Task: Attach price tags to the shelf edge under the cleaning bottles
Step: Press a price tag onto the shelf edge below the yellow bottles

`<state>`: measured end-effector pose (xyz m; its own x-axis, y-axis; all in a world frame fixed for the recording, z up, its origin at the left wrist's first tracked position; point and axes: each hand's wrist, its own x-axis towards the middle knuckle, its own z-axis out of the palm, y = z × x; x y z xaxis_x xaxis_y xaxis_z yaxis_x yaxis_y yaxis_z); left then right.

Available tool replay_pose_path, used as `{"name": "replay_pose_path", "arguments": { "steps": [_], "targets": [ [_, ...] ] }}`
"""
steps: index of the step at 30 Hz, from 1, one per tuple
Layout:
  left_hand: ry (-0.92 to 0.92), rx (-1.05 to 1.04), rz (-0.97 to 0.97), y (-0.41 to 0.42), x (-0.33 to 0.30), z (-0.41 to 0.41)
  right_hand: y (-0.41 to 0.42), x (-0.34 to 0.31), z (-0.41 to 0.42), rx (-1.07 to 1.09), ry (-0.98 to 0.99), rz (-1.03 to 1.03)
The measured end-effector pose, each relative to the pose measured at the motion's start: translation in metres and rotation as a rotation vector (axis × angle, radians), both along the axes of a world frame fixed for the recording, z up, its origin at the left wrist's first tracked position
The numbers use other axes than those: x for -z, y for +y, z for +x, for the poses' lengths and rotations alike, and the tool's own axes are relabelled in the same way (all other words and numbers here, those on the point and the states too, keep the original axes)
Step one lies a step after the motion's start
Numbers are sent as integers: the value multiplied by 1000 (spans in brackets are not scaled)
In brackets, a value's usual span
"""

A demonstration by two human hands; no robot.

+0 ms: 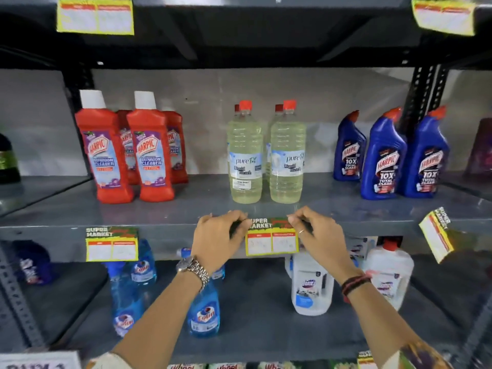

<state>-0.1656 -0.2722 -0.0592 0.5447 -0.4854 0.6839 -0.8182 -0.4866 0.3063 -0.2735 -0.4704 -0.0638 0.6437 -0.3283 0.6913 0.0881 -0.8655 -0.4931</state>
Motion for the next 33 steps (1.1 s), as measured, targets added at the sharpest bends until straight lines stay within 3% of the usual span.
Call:
{"name": "replay_pose_path", "arguments": {
  "steps": [9, 17, 33],
  "targets": [
    [16, 37, 131, 5, 6, 2, -3, 0, -10, -95, 148, -28],
    [68, 31, -21, 4, 2, -1, 5, 1, -6, -33, 30, -55],
    [46, -146, -131, -10, -2, -9, 24, 9, 7, 222, -62, -100]
  ]
}}
